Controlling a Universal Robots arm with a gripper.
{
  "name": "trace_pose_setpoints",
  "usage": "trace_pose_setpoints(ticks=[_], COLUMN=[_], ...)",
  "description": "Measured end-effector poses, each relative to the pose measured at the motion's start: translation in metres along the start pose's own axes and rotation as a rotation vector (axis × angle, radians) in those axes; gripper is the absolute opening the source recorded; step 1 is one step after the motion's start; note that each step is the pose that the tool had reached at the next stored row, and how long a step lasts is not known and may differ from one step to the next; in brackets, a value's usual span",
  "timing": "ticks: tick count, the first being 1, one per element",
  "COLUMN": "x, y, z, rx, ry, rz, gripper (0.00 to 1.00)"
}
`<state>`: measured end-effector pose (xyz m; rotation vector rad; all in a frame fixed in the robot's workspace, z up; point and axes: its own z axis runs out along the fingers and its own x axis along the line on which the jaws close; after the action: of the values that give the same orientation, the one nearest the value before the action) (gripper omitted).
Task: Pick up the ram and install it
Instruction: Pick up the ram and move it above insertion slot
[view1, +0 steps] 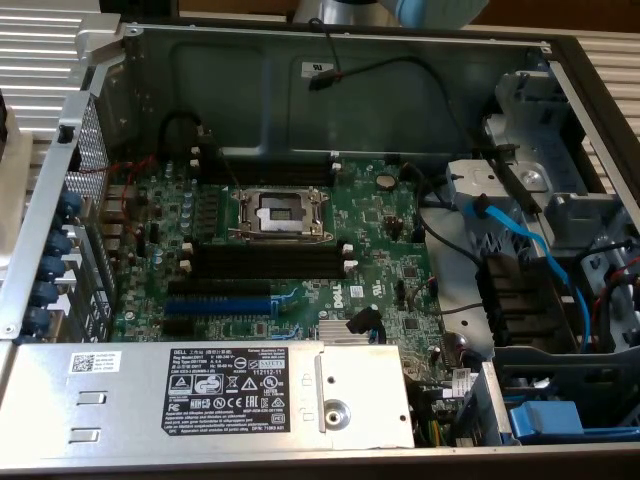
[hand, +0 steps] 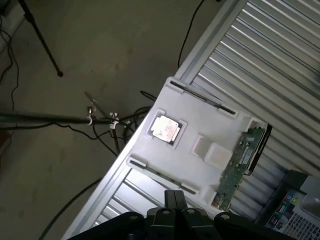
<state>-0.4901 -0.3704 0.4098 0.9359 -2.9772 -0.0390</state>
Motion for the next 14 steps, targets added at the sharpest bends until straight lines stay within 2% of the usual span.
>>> trace_pose_setpoints(ticks=[14], x=[0.0], y=[0.0], z=[0.0], rx=[0.0032], ry=[0.0077], rz=[-0.257], gripper=[0.1])
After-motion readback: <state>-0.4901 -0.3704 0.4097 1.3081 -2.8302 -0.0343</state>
